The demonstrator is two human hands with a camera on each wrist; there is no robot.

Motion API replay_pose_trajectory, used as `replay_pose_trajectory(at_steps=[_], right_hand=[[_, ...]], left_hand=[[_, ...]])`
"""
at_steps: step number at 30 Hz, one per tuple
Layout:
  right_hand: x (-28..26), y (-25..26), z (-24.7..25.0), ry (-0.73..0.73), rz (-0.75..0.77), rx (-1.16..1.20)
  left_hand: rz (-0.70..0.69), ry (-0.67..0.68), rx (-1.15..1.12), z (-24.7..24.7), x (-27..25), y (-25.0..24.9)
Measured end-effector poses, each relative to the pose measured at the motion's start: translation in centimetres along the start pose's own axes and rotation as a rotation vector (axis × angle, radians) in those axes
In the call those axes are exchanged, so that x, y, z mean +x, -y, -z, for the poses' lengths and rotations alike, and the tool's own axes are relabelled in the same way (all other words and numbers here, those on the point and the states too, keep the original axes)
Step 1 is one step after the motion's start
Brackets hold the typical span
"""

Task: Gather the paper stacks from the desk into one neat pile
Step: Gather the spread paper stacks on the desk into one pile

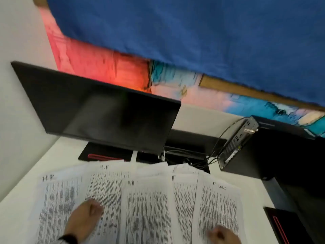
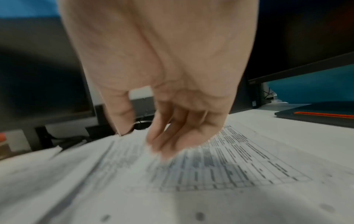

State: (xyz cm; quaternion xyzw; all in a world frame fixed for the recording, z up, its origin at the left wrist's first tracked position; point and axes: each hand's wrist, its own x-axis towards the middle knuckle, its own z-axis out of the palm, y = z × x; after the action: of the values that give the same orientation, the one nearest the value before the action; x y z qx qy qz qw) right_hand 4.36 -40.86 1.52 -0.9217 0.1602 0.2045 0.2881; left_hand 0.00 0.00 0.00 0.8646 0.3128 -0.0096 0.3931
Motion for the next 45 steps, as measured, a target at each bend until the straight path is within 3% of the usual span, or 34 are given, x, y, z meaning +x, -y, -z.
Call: replay_pose_trajectory(at_steps=[2,4,7,15,19,23,26,29,31,34,36,41,45], right_hand=[[1.9,-0.4,5.1,-0.168,-0.015,0.095],[4.2,-2.2,6.5,-0.118,-0.151,0.000],[6.0,-4.0,6.0,-0.045,-0.325,-0.212],[8.5,-4.3,5.7,-0.098,-0.494,-0.242],[9.2,-3.2,5.2,-0.011,-0.322,-0.188],[9.9,-2.9,4.0,0.120,-0.219,0.237],[11.6,-4.1,2.7,0.182,-0.243,0.431],[10.5,-2.8,2.9,0.187,-0.214,0.525],[10.6,-2.2,3.4,0.227,-0.195,0.574],[10.4,-1.6,3.5,0.298,-0.187,0.562],[9.9,-0.9,4.0,0.246,-0.116,0.473],[5.3,4.6,10.0,-0.140,0.174,0.094],[2.3,7.0,14.8,-0.302,0.317,0.059]], left_hand=[[0.054,-0.032,0.084,-0.3,0.1,0.3],[0.136,-0.079,0.089,-0.6,0.1,1.0],[0.152,-0.085,0.101,-1.5,-0.6,2.0],[0.095,-0.009,0.054,-4.0,-2.7,0.4],[0.083,0.059,0.055,-5.0,-2.6,-1.0],[0.090,0.104,0.037,-5.3,-2.4,-2.1],[0.111,-0.076,0.147,-4.6,-2.2,-2.2],[0.299,-0.244,0.313,-3.3,-2.0,-2.0],[0.355,-0.226,0.289,-2.9,-1.9,-1.6],[0.303,-0.146,0.187,-3.3,-2.1,-1.2],[0.296,-0.137,0.180,-3.7,-2.2,-1.4],[0.311,-0.108,0.256,-3.8,-2.2,-1.6],[0.320,-0.091,0.252,-4.0,-2.1,-1.6]])
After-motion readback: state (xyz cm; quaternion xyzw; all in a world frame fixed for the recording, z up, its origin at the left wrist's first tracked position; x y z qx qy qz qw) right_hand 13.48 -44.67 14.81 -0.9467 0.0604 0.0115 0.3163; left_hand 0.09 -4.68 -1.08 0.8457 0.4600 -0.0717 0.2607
